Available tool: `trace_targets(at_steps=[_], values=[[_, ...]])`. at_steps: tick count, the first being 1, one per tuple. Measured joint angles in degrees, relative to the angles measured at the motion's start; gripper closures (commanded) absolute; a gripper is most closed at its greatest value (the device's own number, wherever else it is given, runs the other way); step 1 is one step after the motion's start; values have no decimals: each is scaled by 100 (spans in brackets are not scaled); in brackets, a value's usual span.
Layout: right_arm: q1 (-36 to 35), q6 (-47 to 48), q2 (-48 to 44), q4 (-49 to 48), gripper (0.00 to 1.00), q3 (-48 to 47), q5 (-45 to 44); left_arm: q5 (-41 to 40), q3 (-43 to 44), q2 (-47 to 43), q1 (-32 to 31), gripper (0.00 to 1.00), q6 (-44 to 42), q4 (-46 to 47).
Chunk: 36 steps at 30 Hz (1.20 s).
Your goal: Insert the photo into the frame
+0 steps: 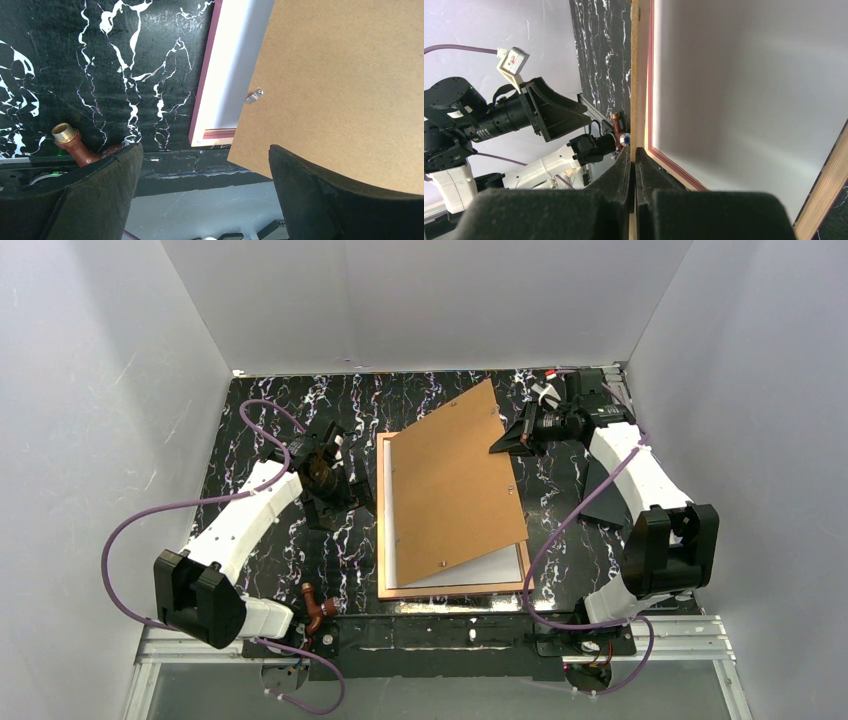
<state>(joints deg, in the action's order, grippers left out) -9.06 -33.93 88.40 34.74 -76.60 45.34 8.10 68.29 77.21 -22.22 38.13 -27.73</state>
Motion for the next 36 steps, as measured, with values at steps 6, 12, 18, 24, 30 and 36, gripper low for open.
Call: trace_targets(at_steps=[6,12,18,24,30,36], values=[[0,-17,70,-98,99,157,11,7,-2,-7,4,2,-2,-4],[0,-35,72,-302,99,326,31,9,0,-7,11,2,-2,-7],[0,-37,83,-361,99,433,33,9,0,-7,35,2,-2,-17],[0,-35,90,-378,99,433,44,24,0,-7,37,2,-4,-28],[0,-35,116,-435,99,433,66,31,0,-7,37,2,-9,-50],[-2,-37,179,-562,99,433,76,33,0,-7,37,2,-11,-92]])
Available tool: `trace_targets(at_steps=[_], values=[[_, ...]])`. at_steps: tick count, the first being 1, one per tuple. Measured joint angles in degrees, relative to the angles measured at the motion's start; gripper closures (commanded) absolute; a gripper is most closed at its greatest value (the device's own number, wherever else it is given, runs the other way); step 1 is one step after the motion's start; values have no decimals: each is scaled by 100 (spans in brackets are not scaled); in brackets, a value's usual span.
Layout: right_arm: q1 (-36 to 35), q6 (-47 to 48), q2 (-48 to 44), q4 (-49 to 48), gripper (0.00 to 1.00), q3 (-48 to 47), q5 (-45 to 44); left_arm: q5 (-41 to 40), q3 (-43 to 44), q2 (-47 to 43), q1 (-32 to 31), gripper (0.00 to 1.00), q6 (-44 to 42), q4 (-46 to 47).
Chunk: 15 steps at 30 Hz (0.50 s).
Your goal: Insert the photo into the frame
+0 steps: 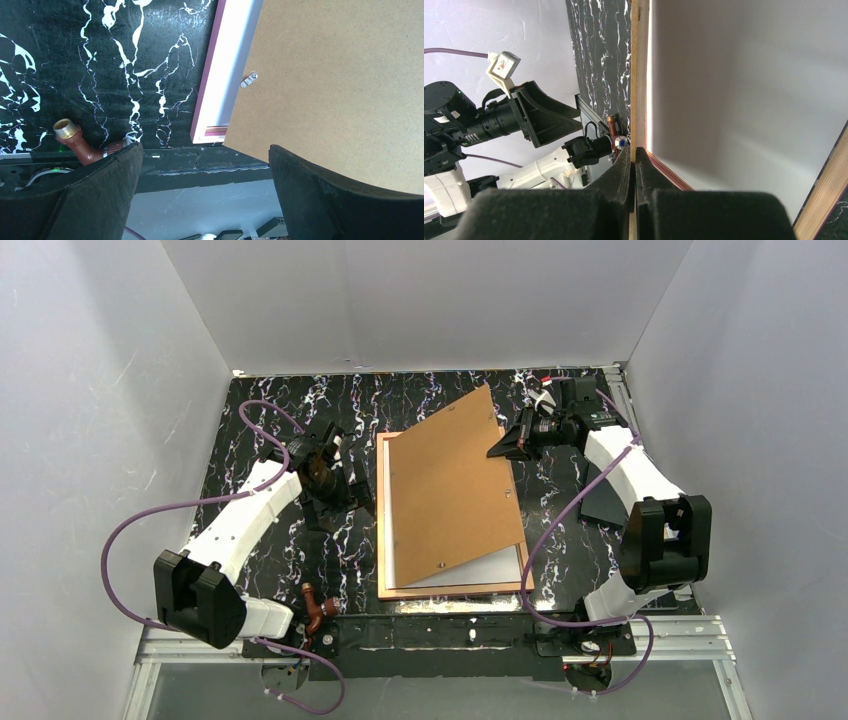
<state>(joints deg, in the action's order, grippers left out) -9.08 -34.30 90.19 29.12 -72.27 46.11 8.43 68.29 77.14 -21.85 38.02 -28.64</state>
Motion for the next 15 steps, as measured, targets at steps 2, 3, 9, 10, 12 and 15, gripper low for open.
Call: trace_targets(at_steps=[2,3,9,10,12,15], values=[[-9,-7,46,-61,99,0,13,0,0,0,0,2,-2,2],[-22,-15,59,-85,99,2,13,2,0,0,0,2,-7,0],[-81,-120,59,-380,99,269,20,2,0,0,0,2,-17,-4],[-83,-140,59,-413,99,317,22,2,0,0,0,2,-17,-4],[-85,-166,52,-531,99,466,39,0,0,0,0,2,-20,-13],[-90,-173,39,-640,99,612,46,2,0,0,0,2,-33,-22]])
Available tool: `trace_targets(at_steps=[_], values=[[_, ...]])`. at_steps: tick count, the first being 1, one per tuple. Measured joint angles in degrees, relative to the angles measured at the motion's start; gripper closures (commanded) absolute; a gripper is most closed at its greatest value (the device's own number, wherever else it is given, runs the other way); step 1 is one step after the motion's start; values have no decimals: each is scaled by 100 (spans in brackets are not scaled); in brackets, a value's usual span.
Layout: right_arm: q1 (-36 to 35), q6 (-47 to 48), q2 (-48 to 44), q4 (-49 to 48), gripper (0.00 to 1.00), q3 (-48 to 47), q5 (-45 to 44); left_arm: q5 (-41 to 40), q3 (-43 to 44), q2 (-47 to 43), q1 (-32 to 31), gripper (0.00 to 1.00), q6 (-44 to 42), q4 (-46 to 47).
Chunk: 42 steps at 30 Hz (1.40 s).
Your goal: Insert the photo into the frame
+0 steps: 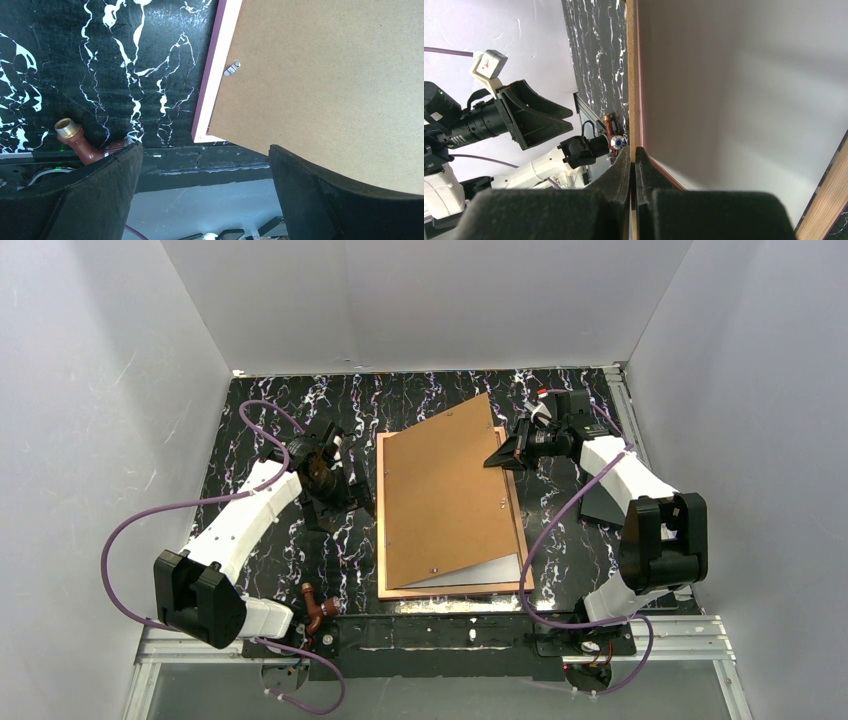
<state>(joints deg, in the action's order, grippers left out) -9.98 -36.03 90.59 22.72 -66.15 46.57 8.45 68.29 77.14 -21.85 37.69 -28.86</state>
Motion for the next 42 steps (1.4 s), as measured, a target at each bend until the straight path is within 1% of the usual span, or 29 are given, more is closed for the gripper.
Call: trace_targets(at_steps=[14,22,29,34,42], values=[[11,118,-107,-295,99,417,-4,50,0,2,2,2,-22,0],[17,299,-138,-262,99,599,-111,127,0,57,4,2,-22,-2],[17,535,-109,-37,82,599,-297,149,-2,111,4,2,-20,-2],[15,807,-9,256,69,599,-608,151,0,122,4,2,-22,0],[11,1113,186,568,64,662,-1132,181,0,208,4,2,-20,4]])
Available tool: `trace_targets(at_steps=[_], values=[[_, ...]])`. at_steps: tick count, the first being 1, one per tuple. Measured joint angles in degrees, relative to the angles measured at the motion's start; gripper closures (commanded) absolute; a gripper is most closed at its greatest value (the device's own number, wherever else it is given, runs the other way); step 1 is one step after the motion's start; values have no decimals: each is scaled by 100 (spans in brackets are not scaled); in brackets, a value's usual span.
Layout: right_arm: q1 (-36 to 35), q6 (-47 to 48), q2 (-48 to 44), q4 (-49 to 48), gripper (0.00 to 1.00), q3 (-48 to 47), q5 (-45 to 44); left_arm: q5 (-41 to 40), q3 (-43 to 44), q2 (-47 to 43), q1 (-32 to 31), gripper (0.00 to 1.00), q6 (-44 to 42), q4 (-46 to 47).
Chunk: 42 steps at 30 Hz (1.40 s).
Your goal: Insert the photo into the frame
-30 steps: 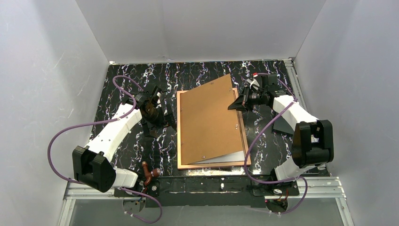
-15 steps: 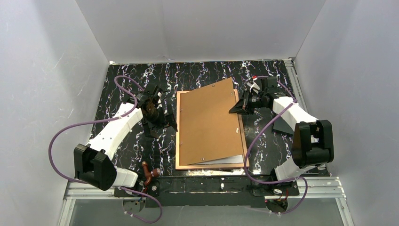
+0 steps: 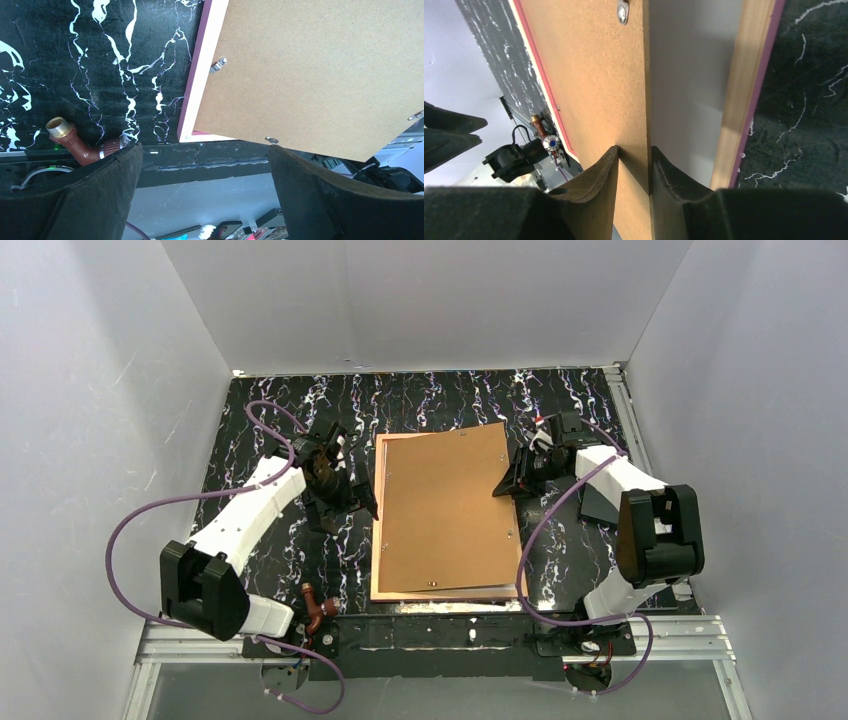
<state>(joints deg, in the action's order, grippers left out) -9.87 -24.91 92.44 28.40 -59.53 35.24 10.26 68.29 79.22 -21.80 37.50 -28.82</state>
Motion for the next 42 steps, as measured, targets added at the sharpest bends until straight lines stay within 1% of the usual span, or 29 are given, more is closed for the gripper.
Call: trace_targets(at_steps=[7,12,15,21,23,28,31,37,42], values=[[-48,96,258,13,64,79,-122,28,0,39,0,2,-2,0],[-179,179,514,166,62,-136,-262,50,-4,173,0,2,-2,2],[-273,256,549,304,57,-304,-420,76,-11,289,0,2,-7,2],[-581,417,551,553,44,-461,-1025,118,-33,492,0,2,-48,2],[-691,428,573,654,40,-492,-1202,122,-31,555,0,2,-66,-2],[-999,428,719,931,37,-664,-1668,120,-31,625,0,2,-114,-22],[-1150,413,798,1147,29,-787,-1976,120,-31,625,0,2,-146,-24],[-1469,398,828,1543,26,-1071,-2629,120,-31,625,0,2,-173,-44],[-1665,398,828,1574,26,-1161,-2896,120,-31,625,0,2,-199,-72]])
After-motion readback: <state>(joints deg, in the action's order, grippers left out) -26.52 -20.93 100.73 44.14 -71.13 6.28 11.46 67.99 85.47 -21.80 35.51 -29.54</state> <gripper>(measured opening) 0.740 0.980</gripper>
